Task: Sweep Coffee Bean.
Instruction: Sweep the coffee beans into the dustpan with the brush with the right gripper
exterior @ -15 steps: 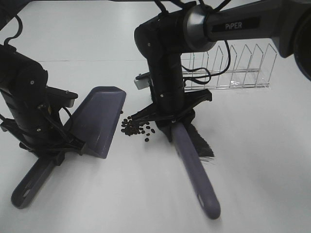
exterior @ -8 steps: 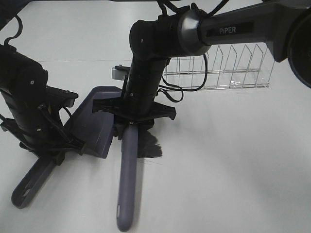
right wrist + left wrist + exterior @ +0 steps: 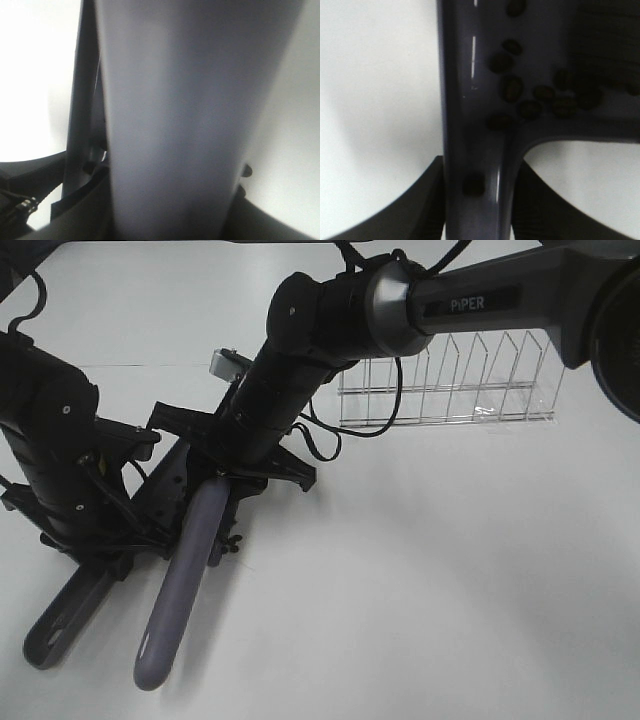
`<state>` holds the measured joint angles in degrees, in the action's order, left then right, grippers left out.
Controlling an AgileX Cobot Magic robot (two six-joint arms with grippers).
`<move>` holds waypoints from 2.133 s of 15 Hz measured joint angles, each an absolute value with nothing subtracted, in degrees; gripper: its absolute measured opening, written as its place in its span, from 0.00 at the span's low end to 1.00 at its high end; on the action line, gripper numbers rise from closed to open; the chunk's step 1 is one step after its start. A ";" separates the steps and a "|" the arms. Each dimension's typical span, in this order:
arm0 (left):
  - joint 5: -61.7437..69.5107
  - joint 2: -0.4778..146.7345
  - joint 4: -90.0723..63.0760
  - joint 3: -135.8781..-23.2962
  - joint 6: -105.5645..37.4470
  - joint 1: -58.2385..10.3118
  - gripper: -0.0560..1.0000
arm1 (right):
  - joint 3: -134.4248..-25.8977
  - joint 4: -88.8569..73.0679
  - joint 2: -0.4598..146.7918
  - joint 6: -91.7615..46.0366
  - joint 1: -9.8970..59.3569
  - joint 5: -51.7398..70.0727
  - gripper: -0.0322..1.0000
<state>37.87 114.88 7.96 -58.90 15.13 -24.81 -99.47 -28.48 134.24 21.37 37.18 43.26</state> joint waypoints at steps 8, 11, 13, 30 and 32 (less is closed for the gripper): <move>37.87 114.88 7.96 -58.90 15.13 -24.81 0.35 | -99.47 -7.39 129.37 23.55 36.50 52.54 0.35; 37.87 114.88 7.96 -58.90 15.13 -24.81 0.35 | -99.47 -1.55 125.76 24.58 36.50 54.14 0.35; 37.87 114.88 7.96 -58.90 15.13 -24.81 0.35 | -99.47 0.46 123.13 24.81 36.50 55.23 0.35; 37.53 114.36 12.26 -57.07 9.05 -24.81 0.35 | -88.81 8.59 122.33 24.92 37.24 67.78 0.35; 37.36 114.36 12.38 -57.01 8.88 -24.81 0.35 | -89.27 5.56 124.90 24.98 38.56 64.92 0.35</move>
